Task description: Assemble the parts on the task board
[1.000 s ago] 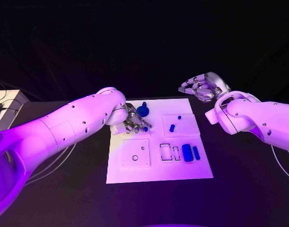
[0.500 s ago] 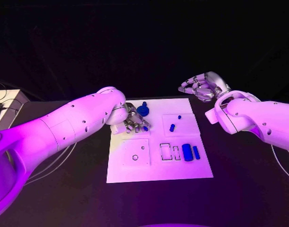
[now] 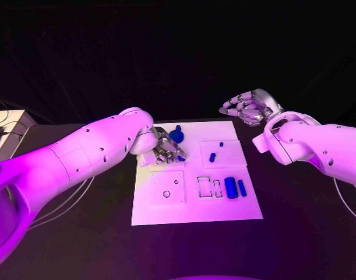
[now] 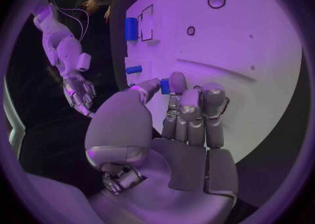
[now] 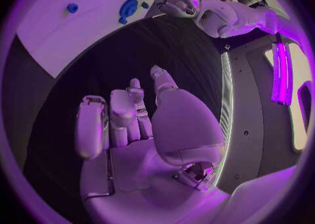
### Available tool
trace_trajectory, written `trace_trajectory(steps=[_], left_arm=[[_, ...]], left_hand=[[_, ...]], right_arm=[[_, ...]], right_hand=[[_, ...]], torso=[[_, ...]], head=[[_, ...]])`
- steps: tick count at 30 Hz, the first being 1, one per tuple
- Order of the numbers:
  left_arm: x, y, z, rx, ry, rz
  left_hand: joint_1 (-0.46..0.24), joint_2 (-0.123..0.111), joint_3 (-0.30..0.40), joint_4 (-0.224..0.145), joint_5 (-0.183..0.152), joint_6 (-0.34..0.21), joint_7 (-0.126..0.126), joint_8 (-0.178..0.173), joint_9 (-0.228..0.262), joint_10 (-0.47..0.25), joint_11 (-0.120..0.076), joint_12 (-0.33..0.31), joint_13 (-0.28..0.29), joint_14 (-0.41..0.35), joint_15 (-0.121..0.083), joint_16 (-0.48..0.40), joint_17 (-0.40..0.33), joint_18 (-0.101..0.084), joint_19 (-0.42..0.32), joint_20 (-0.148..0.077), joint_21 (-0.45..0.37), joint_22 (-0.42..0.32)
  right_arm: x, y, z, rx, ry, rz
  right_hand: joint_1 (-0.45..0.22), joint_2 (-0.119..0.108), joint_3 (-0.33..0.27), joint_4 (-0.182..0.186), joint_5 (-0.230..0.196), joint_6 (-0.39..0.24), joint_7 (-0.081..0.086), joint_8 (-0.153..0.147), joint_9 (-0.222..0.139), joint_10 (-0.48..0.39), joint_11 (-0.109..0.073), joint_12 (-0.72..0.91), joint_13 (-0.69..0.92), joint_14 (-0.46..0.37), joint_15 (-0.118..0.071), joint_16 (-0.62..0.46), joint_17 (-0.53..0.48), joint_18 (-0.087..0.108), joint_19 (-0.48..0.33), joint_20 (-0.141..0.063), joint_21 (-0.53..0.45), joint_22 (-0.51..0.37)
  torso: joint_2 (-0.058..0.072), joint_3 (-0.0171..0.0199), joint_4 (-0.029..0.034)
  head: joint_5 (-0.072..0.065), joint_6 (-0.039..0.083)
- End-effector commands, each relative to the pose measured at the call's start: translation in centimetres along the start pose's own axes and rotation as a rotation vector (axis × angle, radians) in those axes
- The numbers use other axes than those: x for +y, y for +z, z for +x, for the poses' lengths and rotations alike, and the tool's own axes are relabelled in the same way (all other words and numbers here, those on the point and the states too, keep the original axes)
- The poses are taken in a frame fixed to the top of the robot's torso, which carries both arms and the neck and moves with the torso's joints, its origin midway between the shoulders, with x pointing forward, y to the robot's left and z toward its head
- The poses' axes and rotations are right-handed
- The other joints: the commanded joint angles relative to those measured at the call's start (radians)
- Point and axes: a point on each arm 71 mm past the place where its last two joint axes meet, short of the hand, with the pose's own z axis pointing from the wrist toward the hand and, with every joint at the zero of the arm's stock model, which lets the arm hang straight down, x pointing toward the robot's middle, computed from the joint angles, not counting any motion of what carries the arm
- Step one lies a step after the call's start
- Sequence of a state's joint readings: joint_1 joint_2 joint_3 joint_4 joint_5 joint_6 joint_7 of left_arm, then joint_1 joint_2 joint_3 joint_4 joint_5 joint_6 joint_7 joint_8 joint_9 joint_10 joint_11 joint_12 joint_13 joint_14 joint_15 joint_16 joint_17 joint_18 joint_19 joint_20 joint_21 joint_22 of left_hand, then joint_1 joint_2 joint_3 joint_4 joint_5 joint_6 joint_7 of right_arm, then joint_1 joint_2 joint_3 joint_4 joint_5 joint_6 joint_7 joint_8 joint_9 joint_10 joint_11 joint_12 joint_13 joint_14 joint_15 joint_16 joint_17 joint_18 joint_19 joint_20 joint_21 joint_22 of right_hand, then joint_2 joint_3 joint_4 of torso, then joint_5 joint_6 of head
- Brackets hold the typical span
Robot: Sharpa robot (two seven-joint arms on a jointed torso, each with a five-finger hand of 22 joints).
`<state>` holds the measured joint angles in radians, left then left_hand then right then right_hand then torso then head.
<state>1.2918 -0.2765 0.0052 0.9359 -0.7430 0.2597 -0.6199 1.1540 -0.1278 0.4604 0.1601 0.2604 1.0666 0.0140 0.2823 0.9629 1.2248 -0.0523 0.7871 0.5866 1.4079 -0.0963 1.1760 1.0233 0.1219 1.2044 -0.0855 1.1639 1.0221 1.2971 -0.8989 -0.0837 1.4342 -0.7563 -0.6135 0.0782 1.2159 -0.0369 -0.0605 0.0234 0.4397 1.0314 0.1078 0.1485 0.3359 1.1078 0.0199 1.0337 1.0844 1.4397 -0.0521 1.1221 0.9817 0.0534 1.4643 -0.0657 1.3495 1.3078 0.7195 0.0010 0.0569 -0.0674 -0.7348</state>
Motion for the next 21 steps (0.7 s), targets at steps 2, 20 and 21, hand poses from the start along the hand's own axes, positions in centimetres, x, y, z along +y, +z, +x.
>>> trace_trajectory(steps=[2, 20, 21], left_arm=[[-0.3, -0.1, 0.1, -0.005, -0.034, 0.037], [1.2, -1.7, -0.2, -0.015, -0.025, 0.045], [1.4, -1.8, -0.3, -0.018, -0.019, 0.041]], left_hand=[[-0.030, -0.014, 0.177, -0.153, 0.009, -0.003, -0.006, 0.012, 0.010, 0.012, -0.006, -0.004, -0.005, 0.005, -0.007, 0.005, 0.008, -0.013, 0.006, -0.008, 0.000, 0.006], [-0.089, -0.008, 0.237, -0.228, 0.087, 0.019, -0.012, 0.025, 0.065, 0.036, -0.016, -0.008, 0.006, 0.011, -0.015, 0.012, 0.022, -0.025, 0.023, -0.026, 0.009, 0.027], [-0.091, -0.007, 0.238, -0.229, 0.087, 0.023, -0.013, 0.025, 0.067, 0.039, -0.017, -0.008, 0.007, 0.011, -0.015, 0.012, 0.023, -0.026, 0.025, -0.027, 0.010, 0.030]], right_arm=[[0.1, 0.0, 0.2, 0.021, -0.006, -0.005], [-0.4, 0.0, -0.3, 0.014, -0.013, 0.007], [-0.5, 0.0, -0.4, 0.012, -0.014, 0.008]], right_hand=[[-0.009, 0.003, -0.006, 0.000, 0.003, 0.006, 0.001, -0.004, 0.001, -0.001, -0.004, -0.003, 0.002, 0.003, -0.006, -0.004, 0.001, 0.001, 0.089, -0.007, 0.002, 0.204], [-0.011, 0.003, -0.006, 0.000, 0.003, 0.007, 0.001, -0.005, 0.001, 0.001, -0.004, -0.002, 0.003, 0.003, -0.006, -0.004, 0.001, 0.001, 0.089, -0.007, 0.002, 0.204], [-0.011, 0.003, -0.006, 0.000, 0.003, 0.007, 0.001, -0.005, 0.001, 0.001, -0.004, -0.002, 0.003, 0.003, -0.006, -0.004, 0.001, 0.001, 0.089, -0.007, 0.002, 0.204]], torso=[[0.001, 0.0015, -0.0002], [-0.014, 0.0042, 0.0078], [-0.015, 0.0043, 0.0088]], head=[[0.000, 0.001], [0.000, -0.005], [0.000, -0.006]])
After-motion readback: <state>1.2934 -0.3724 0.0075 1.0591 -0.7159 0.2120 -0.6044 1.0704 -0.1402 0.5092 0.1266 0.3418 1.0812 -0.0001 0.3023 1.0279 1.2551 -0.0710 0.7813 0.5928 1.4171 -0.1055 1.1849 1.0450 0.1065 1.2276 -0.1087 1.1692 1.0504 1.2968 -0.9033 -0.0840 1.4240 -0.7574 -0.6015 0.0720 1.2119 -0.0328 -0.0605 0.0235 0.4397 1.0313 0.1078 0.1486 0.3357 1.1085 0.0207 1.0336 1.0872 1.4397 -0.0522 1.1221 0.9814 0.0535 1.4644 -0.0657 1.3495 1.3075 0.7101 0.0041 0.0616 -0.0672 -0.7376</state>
